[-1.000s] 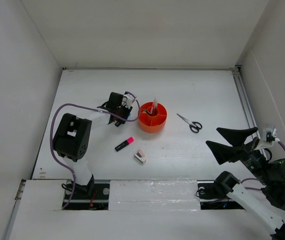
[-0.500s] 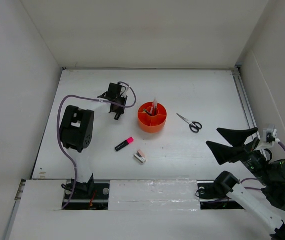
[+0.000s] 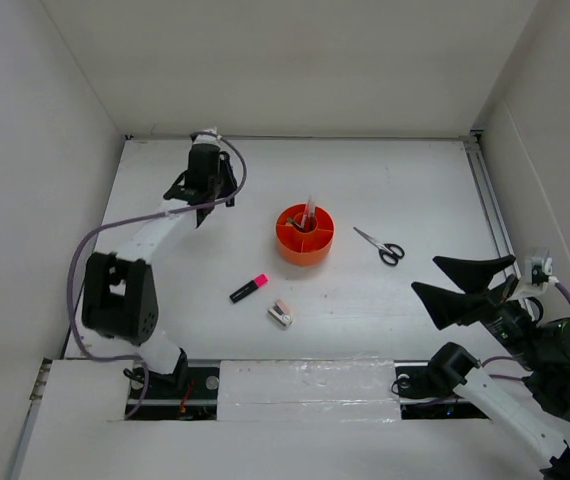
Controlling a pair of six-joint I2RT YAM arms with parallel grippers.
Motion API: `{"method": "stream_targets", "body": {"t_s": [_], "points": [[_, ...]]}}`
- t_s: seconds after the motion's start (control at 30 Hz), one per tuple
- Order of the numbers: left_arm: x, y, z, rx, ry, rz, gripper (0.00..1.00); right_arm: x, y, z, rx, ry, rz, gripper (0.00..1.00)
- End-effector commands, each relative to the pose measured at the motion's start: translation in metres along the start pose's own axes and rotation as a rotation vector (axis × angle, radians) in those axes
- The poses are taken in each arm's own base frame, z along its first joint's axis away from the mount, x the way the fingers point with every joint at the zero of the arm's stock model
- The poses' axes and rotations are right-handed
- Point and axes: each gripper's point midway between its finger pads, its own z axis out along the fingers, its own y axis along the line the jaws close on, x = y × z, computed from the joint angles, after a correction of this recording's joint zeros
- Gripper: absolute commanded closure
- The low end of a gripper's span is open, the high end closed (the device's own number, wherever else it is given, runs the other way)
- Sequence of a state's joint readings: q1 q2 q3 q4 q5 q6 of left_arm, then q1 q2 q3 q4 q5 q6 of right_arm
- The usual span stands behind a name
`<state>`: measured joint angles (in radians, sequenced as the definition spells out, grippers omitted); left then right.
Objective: Sort the stationery into containers
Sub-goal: Pick up the pen from the center of the board, then place the pen in the storage box.
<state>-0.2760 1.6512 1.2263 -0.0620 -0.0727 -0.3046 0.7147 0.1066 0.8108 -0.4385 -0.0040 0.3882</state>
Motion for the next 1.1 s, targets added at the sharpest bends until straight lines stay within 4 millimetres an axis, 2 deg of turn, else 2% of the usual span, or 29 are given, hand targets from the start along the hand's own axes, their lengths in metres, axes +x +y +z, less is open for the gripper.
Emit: {"method": "stream_targets", "body": {"t_s": [0.0,0.03,0.13,0.17,0.2,0.23,0.27,0.3,0.37,0.4,0.43,0.6,0.63,0.67,0.77,0.97,1.0,1.07], "points": [[-0.050,-0.021,-0.048,0.085,-0.234,-0.190,1.00,-0.014,0.003,0.002,0.000,-0.031,-0.012,0.01],[-0.062,-0.033,-0.073,0.132,-0.304,-0.208,1.00,-0.014,0.003,0.002,0.000,-0.031,-0.012,0.01],[-0.062,-0.052,-0.098,0.250,-0.407,-0.236,1.00,-0.010,0.000,0.005,0.015,-0.018,-0.003,0.01],[-0.073,-0.062,-0.120,0.304,-0.477,-0.258,1.00,-0.010,0.000,0.005,0.015,-0.018,-0.003,0.01],[-0.061,-0.060,-0.121,0.324,-0.478,-0.254,1.00,-0.010,-0.002,0.006,0.023,-0.021,-0.003,0.01],[-0.058,-0.068,-0.130,0.383,-0.497,-0.259,1.00,-0.008,-0.003,0.008,0.028,-0.010,-0.003,0.01],[-0.061,-0.075,-0.147,0.447,-0.539,-0.257,1.00,-0.008,-0.003,0.008,0.028,-0.010,-0.003,0.01],[-0.056,-0.075,-0.152,0.490,-0.582,-0.259,1.00,-0.008,-0.003,0.008,0.028,-0.010,-0.003,0.01],[-0.051,-0.088,-0.168,0.568,-0.635,-0.238,1.00,-0.010,-0.002,0.009,0.025,-0.019,-0.003,0.01],[-0.051,-0.102,-0.183,0.627,-0.683,-0.210,1.00,-0.010,-0.001,0.009,0.025,-0.019,0.006,0.01],[-0.043,-0.103,-0.182,0.628,-0.683,-0.195,1.00,-0.009,-0.004,0.010,0.034,-0.024,0.006,0.01],[-0.032,-0.116,-0.191,0.745,-0.720,-0.177,1.00,-0.006,-0.009,0.016,0.060,-0.011,0.006,0.01],[-0.039,-0.118,-0.198,0.763,-0.754,-0.183,1.00,-0.004,-0.009,0.018,0.064,-0.002,0.005,0.01],[-0.030,-0.115,-0.194,0.765,-0.744,-0.193,1.00,-0.004,-0.009,0.018,0.064,-0.002,0.005,0.01],[-0.026,-0.111,-0.196,0.789,-0.779,-0.229,1.00,-0.004,-0.009,0.018,0.064,-0.003,0.015,0.01],[-0.015,-0.120,-0.189,0.854,-0.788,-0.233,1.00,-0.003,-0.011,0.020,0.076,0.002,0.014,0.01],[-0.014,-0.122,-0.195,0.871,-0.814,-0.234,1.00,-0.003,-0.011,0.020,0.076,0.002,0.014,0.01],[-0.008,-0.126,-0.195,0.873,-0.823,-0.222,1.00,-0.005,-0.010,0.021,0.076,0.002,0.014,0.01]]}}
